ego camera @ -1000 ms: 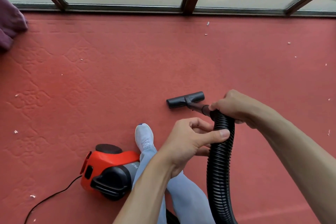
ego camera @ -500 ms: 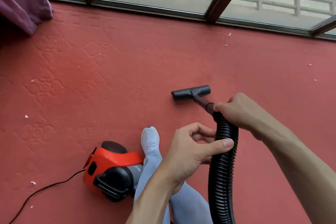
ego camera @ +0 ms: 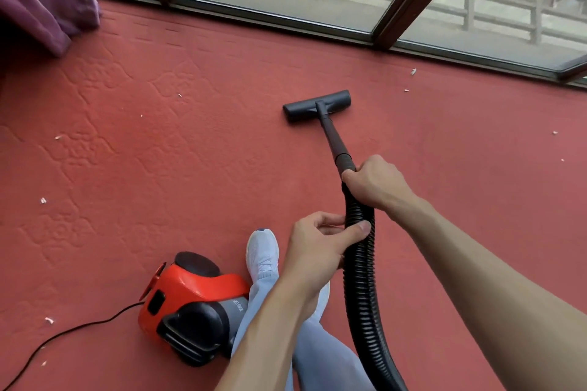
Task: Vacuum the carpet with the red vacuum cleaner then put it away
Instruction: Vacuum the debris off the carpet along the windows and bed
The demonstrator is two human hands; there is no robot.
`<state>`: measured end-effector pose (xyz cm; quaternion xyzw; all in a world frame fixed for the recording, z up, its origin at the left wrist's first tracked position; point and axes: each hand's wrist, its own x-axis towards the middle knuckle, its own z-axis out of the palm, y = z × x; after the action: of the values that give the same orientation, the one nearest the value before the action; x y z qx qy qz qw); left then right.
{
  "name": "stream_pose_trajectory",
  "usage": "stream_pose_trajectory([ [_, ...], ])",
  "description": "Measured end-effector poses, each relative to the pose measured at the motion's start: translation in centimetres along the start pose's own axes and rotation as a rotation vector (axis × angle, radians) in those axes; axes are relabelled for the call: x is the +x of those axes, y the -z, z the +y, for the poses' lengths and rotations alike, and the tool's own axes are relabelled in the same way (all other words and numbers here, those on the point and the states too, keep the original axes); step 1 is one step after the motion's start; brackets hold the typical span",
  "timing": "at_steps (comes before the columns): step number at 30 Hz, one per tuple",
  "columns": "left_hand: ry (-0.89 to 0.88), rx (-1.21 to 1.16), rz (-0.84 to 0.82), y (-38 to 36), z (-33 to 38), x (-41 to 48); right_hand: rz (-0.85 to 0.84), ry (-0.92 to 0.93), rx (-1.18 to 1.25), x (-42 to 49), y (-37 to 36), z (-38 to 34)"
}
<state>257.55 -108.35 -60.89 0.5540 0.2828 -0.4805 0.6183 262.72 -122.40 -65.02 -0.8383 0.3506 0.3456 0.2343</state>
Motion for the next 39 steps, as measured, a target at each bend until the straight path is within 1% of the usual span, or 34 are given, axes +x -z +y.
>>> stream_pose_trajectory([
  [1, 0.000, -0.017, -0.028, 0.4, 0.3, -0.1, -0.006, 0.006, -0.032, -0.1, 0.5, -0.4],
  [5, -0.030, -0.079, -0.243, 2.2, 1.0, -1.0, -0.047, 0.019, -0.093, -1.3, 2.9, -1.3],
  [7, -0.023, -0.063, -0.265, 2.4, 1.1, -1.1, -0.068, 0.010, -0.093, -1.5, 2.8, -1.1],
  [9, -0.006, -0.062, -0.212, 2.1, 0.8, -0.8, -0.036, 0.006, -0.058, -1.2, 1.9, -0.6],
  [13, 0.009, -0.158, 0.003, 0.9, 0.4, 0.1, 0.028, 0.046, 0.073, -0.1, -0.4, -0.8],
  [16, -0.058, -0.287, 0.060, 1.6, 0.7, 0.3, 0.110, 0.104, 0.109, 0.5, -1.0, -3.3],
  [18, -0.134, -0.326, 0.102, 3.2, 1.0, 0.0, 0.128, 0.155, 0.115, 0.3, -1.3, -5.7],
  [21, -0.216, -0.353, 0.163, 5.7, 1.0, -0.7, 0.105, 0.237, 0.067, -0.8, -2.7, -8.9],
  [26, -0.271, -0.422, 0.250, 9.5, 0.0, -2.6, 0.035, 0.371, -0.091, -2.5, -5.9, -13.2],
  [31, -0.246, -0.518, 0.310, 12.4, -1.5, -3.5, -0.042, 0.428, -0.178, -3.7, -9.3, -15.7],
  [34, -0.253, -0.526, 0.325, 14.3, -1.3, -2.6, -0.035, 0.459, -0.184, -3.3, -11.1, -17.7],
  [39, -0.262, -0.531, 0.385, 17.5, 0.3, 1.0, -0.037, 0.489, -0.105, -1.1, -13.1, -21.6],
])
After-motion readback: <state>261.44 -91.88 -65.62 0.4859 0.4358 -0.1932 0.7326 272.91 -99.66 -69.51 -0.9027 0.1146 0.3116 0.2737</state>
